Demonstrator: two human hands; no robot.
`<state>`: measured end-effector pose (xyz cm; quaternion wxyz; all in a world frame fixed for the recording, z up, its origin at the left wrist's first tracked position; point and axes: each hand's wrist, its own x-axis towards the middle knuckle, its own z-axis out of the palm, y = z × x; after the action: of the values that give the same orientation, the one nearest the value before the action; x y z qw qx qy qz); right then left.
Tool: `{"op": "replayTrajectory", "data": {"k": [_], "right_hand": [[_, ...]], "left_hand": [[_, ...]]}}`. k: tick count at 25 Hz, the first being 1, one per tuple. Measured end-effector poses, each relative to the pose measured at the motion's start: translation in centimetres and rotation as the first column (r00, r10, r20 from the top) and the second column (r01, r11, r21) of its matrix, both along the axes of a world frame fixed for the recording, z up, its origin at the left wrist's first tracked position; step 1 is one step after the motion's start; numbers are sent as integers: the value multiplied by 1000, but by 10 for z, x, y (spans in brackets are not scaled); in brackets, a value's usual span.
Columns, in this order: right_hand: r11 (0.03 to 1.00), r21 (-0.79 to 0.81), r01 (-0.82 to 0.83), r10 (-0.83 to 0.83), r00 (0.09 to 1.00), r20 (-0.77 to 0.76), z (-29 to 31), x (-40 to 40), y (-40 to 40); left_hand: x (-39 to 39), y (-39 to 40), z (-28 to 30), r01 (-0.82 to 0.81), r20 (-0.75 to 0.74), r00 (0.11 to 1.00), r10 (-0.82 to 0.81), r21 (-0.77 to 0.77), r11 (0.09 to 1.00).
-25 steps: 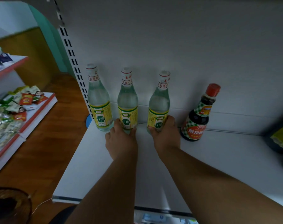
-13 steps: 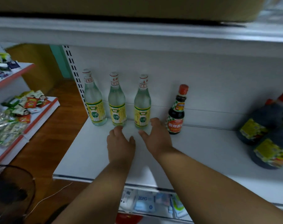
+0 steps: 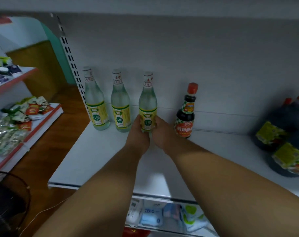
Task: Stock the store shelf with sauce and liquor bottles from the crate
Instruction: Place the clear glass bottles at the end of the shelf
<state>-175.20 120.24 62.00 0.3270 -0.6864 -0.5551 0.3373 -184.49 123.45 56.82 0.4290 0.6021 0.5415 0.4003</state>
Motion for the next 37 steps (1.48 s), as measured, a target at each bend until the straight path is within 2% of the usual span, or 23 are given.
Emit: {"op": "replayTrajectory", "data": {"k": [3, 7, 12, 16, 19, 23, 27, 30, 32, 34, 37], "right_hand": [[999, 19, 44, -43, 997, -64, -9, -5, 3], [996, -9, 84, -85, 994, -66, -3, -6, 4], [999, -27, 44, -43, 999, 19, 2, 10, -25], [999, -45, 27, -28, 999, -16, -1, 33, -92], [999, 5, 35, -34, 998, -54, -12, 65, -174], [998, 57, -22, 17, 995, 95, -44, 116, -294], [997, 46, -60, 53, 990, 128, -66, 149, -379], [996, 6, -87, 85, 987, 137, -103, 164, -420], [997, -57, -56, 65, 985, 161, -149, 174, -444], [985, -174, 0, 34, 981, 190, -198, 182, -466], [931, -358, 73, -20, 988, 151, -274, 186, -489]], "left_hand": [[-5, 8, -11, -22, 40, 999, 22, -2, 1000], [-4, 2, -2, -18, 73, 997, 19, -23, 1000], [-8, -31, 1, -66, -111, 991, 69, 26, 997], [-2, -108, -2, -109, -233, 964, 127, 89, 990], [18, -195, -2, -87, -288, 949, 126, 144, 986], [55, -330, -26, -1, -347, 937, 48, 135, 991], [87, -414, -43, 64, -385, 922, -32, 71, 995], [103, -445, -73, 152, -416, 902, -110, 68, 986], [112, -463, -116, 195, -440, 878, -187, -26, 980], [114, -476, -165, 232, -453, 850, -269, -136, 963], [108, -489, -242, 267, -482, 805, -345, -225, 937]]}}
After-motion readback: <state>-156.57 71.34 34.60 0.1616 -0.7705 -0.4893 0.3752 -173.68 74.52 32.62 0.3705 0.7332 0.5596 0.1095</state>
